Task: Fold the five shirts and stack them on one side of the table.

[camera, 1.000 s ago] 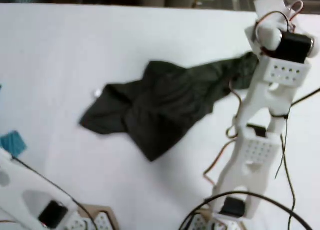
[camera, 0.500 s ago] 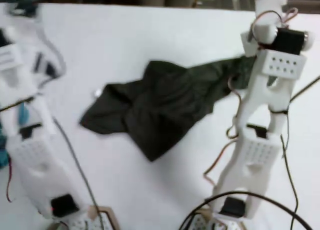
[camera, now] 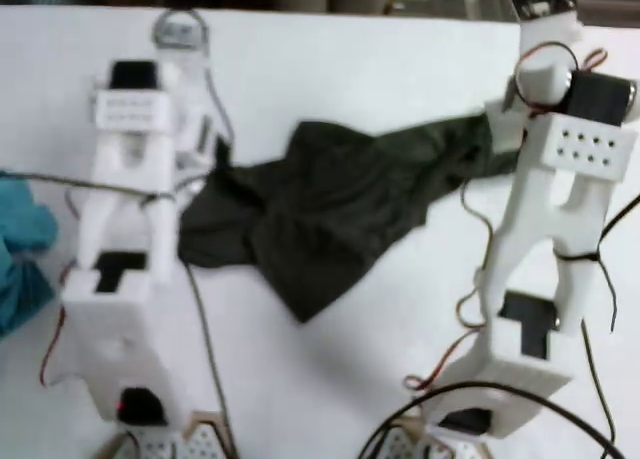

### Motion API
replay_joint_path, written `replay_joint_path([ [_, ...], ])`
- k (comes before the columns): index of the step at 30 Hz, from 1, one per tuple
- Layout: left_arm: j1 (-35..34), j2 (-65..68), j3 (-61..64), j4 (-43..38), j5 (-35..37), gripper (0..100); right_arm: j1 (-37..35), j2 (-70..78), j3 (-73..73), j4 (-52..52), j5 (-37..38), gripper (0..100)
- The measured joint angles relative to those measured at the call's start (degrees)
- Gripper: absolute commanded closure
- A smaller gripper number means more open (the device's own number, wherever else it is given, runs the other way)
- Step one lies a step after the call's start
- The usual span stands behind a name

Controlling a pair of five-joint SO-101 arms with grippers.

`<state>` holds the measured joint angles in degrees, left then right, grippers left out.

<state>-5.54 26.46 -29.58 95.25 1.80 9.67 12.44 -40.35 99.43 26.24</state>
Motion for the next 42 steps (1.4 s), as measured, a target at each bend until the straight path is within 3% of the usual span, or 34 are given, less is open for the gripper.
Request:
replay_joint_path([
  [4,4.7,0.0,1.7,-0.1,13.7,73,0.6,-0.2,1.1,-0.2,0.0,79.4],
  [6,4.8,0.0,1.7,-0.2,16.8,73,0.6,-0.2,1.1,-0.2,0.0,79.4],
  [15,5.2,0.0,5.6,-1.3,14.4,73,0.6,-0.2,1.1,-0.2,0.0,79.4],
  [24,7.6,6.6,13.5,-8.7,10.9,73,0.6,-0.2,1.1,-0.2,0.0,79.4],
  [30,7.9,14.2,4.2,-8.5,10.7,73,0.6,-0.2,1.1,-0.2,0.0,79.4],
  [36,9.3,18.6,-8.9,-1.1,10.0,73,0.6,-0.2,1.1,-0.2,0.0,79.4],
  [42,10.2,21.2,-15.3,1.4,8.4,73,0.6,-0.2,1.1,-0.2,0.0,79.4],
])
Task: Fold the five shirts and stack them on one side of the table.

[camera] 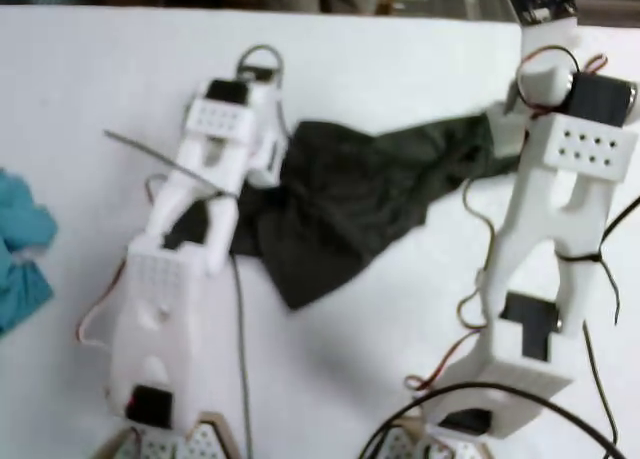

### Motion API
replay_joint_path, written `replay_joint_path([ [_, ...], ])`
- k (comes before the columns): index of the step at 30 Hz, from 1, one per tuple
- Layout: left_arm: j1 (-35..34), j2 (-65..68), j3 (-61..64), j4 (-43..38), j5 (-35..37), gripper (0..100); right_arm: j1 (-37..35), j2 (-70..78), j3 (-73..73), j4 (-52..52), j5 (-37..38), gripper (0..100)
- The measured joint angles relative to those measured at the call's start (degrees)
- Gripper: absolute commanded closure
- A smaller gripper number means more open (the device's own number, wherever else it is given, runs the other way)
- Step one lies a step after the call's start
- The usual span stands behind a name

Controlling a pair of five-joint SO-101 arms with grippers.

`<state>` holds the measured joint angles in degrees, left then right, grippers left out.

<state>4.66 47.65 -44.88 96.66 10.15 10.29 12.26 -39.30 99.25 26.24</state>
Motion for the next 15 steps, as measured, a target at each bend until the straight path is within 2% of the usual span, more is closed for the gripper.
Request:
replay_joint_path([
  [5,0.6,0.5,-0.4,0.2,4.4,73,0.0,0.0,0.0,0.0,0.0,79.4],
  [13,6.2,3.7,-0.3,0.2,7.8,73,0.0,0.0,0.0,0.0,0.0,79.4],
  [15,6.8,5.6,-0.4,0.2,8.0,77,0.0,0.0,0.0,0.0,0.0,79.4],
])
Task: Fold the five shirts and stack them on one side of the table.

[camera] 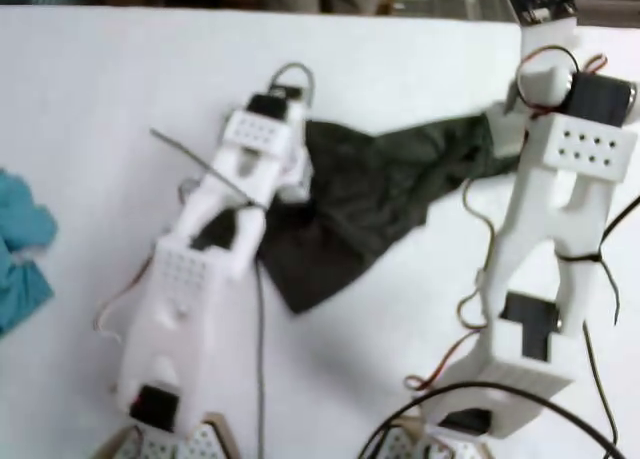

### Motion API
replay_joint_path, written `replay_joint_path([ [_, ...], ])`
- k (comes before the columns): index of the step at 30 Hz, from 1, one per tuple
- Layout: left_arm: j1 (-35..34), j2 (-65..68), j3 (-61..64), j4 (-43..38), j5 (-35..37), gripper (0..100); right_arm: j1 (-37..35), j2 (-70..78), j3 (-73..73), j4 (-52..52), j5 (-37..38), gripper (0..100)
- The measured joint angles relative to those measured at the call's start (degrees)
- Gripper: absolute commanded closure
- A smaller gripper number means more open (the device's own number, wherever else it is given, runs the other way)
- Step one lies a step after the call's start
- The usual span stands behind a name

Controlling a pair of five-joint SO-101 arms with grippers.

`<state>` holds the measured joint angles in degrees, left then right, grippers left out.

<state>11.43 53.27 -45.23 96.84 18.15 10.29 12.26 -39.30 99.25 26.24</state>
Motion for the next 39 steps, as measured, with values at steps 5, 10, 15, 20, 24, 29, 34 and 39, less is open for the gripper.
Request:
replay_joint_path([
  [5,0.2,1.5,-2.6,1.6,-3.1,90,0.0,0.0,0.0,0.0,0.0,79.4],
  [10,-2.8,1.8,-8.1,3.9,-8.1,90,0.0,0.0,0.3,0.0,0.0,79.6],
  [15,-6.9,1.8,-10.8,4.2,-10.8,82,-1.5,-0.3,4.1,0.0,0.0,79.4],
  [20,-7.6,1.6,-10.9,4.2,-16.2,78,-11.2,-1.4,16.6,-4.1,2.4,79.3],
  [24,-7.3,-3.3,-10.9,4.4,-18.4,78,-20.2,-8.2,28.2,-10.2,6.0,79.3],
  [29,-7.8,-10.5,-10.9,4.4,-20.5,78,-32.3,-22.0,52.2,-21.0,9.6,79.3],
  [34,-13.1,-11.3,-9.1,4.4,-21.0,78,-43.0,-29.5,72.2,-31.5,9.7,71.1],
  [39,-24.2,-11.3,-4.5,4.4,-21.0,78,-49.1,-27.5,74.5,-35.6,7.5,69.7],
])
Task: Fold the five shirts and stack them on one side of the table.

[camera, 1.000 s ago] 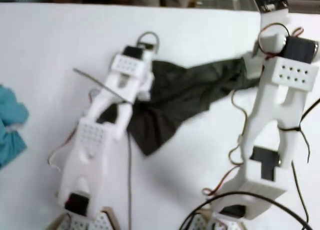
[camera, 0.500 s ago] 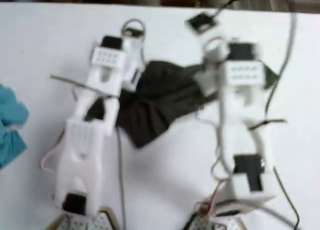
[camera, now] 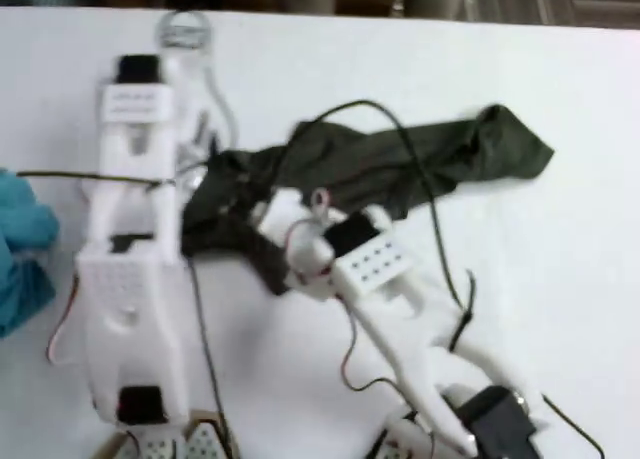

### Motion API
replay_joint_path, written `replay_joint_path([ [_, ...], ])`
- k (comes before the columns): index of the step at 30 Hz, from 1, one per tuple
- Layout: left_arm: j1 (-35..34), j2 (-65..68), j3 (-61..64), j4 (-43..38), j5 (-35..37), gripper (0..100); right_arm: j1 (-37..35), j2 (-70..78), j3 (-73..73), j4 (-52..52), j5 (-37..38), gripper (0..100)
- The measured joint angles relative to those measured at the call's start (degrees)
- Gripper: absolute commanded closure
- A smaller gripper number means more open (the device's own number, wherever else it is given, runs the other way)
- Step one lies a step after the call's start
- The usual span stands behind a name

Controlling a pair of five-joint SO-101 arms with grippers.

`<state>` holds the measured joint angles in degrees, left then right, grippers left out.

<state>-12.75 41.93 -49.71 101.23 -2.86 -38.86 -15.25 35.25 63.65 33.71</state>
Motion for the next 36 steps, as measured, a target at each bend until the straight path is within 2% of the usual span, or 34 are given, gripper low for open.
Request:
replay_joint_path([
  [7,-15.6,0.0,0.4,0.0,-0.6,78,-9.0,7.9,0.4,-6.6,-2.4,69.7],
  [11,-20.2,0.0,0.4,0.0,-3.8,78,-11.9,13.4,0.4,-9.5,-3.3,69.7],
  [16,-24.2,0.0,0.4,0.0,-4.2,78,-11.9,18.1,0.4,-9.9,-3.3,69.7],
  [36,-25.2,0.0,0.4,0.0,-4.7,78,-10.7,20.2,-5.8,-9.4,-1.8,69.7],
])
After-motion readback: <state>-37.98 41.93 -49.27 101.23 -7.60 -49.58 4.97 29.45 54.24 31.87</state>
